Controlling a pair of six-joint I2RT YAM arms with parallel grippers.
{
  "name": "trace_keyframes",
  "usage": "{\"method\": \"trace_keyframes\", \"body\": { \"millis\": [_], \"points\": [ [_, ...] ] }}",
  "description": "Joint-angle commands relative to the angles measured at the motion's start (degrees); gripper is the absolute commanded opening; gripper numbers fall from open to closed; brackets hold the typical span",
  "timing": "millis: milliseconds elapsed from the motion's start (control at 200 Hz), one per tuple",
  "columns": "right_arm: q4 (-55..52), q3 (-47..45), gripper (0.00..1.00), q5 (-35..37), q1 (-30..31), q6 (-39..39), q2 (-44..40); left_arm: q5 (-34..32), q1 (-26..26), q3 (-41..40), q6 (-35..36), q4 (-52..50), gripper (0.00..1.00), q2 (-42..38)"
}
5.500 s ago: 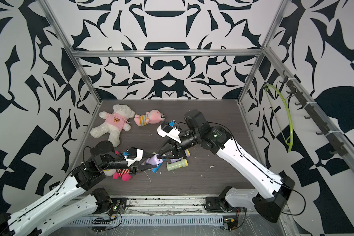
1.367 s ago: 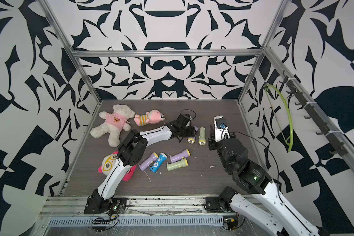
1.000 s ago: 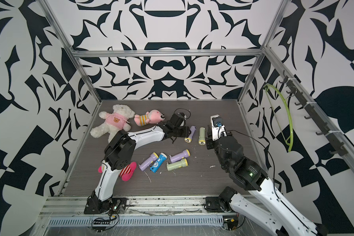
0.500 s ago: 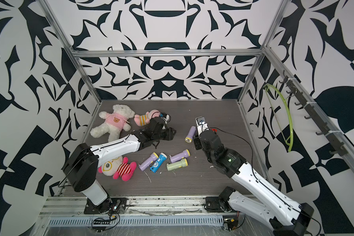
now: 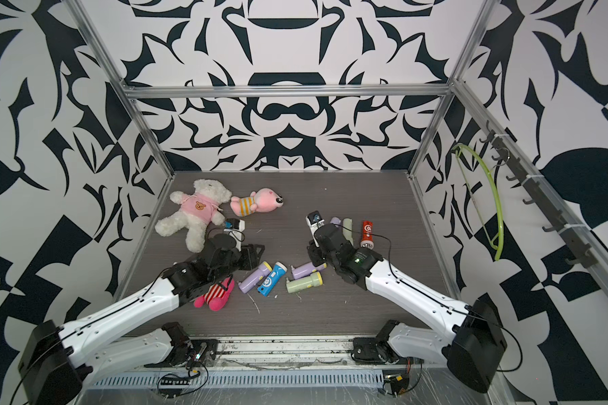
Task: Close the plug at the bottom of the flashlight
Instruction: Pick up the flashlight from the center of the board.
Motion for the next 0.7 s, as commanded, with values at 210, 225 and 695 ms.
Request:
{"method": "trace_keyframes", "body": {
  "millis": [210,225,695],
  "points": [
    [5.3,7.6,0.25,-2.2,11.0,-1.6,15.2,-5.1,0.2,-3.5,-6.1,-13.8,0.46,-18.2],
    [5.5,8.1,0.22,-2.9,11.0,-1.5,15.9,-4.6,0.2,-3.5,-6.3,-14.4,0.43,-18.3],
    [4.8,24.8,0.07,-17.0,7.2,1.2,31.8,5.1,-8.4,-8.9,-12.5,-18.9,0.25,-12.3]
  ]
}}
